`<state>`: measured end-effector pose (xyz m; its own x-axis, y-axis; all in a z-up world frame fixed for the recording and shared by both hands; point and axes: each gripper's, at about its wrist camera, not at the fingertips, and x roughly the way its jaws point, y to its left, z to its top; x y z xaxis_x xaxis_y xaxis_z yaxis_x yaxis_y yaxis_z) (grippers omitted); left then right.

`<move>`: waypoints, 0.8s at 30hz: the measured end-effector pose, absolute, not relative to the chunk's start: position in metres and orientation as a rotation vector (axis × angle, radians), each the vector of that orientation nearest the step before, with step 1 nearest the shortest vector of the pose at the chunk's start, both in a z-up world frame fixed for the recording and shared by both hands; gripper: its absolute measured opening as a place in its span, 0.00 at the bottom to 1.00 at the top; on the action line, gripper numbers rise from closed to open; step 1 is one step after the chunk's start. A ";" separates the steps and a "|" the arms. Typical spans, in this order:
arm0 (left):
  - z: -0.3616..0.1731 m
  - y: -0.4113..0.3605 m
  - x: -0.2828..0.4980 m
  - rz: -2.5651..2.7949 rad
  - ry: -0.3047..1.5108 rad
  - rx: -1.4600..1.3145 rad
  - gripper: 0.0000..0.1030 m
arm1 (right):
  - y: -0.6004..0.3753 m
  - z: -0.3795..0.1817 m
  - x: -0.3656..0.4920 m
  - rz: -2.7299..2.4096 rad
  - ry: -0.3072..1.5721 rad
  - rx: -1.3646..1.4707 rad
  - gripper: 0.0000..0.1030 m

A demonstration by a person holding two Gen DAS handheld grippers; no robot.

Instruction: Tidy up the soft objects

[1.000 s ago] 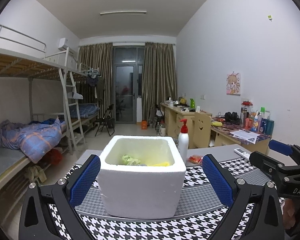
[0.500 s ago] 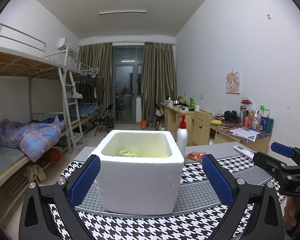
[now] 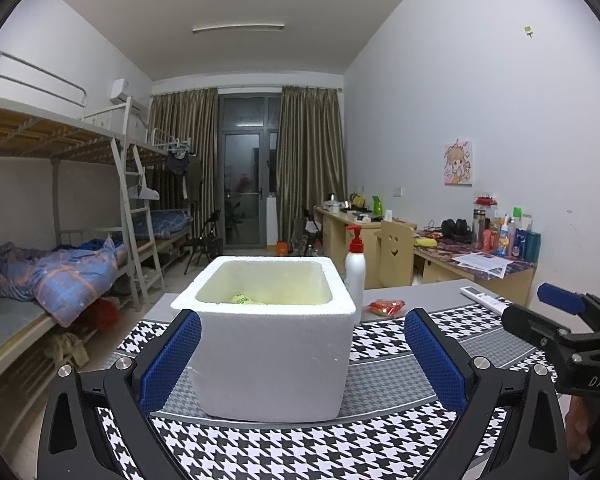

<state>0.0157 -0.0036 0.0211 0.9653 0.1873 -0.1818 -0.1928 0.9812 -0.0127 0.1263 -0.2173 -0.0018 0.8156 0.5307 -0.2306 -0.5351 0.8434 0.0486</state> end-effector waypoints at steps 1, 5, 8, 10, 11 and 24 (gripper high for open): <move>0.020 -0.004 0.016 0.192 0.182 -0.030 0.99 | -0.217 -0.003 0.127 0.564 0.245 -0.019 0.98; 0.018 -0.004 0.016 0.183 0.189 -0.035 0.99 | -0.217 -0.006 0.126 0.557 0.250 -0.023 0.98; 0.016 -0.005 0.017 0.186 0.197 -0.033 0.99 | -0.219 -0.008 0.126 0.546 0.251 -0.016 0.98; 0.013 -0.005 0.016 0.190 0.196 -0.035 0.99 | -0.220 -0.008 0.126 0.547 0.256 -0.015 0.98; 0.013 -0.005 0.015 0.192 0.194 -0.036 0.99 | -0.220 -0.009 0.125 0.545 0.256 -0.017 0.98; 0.007 -0.007 0.018 0.207 0.215 -0.028 0.99 | -0.221 -0.014 0.125 0.529 0.274 -0.010 0.98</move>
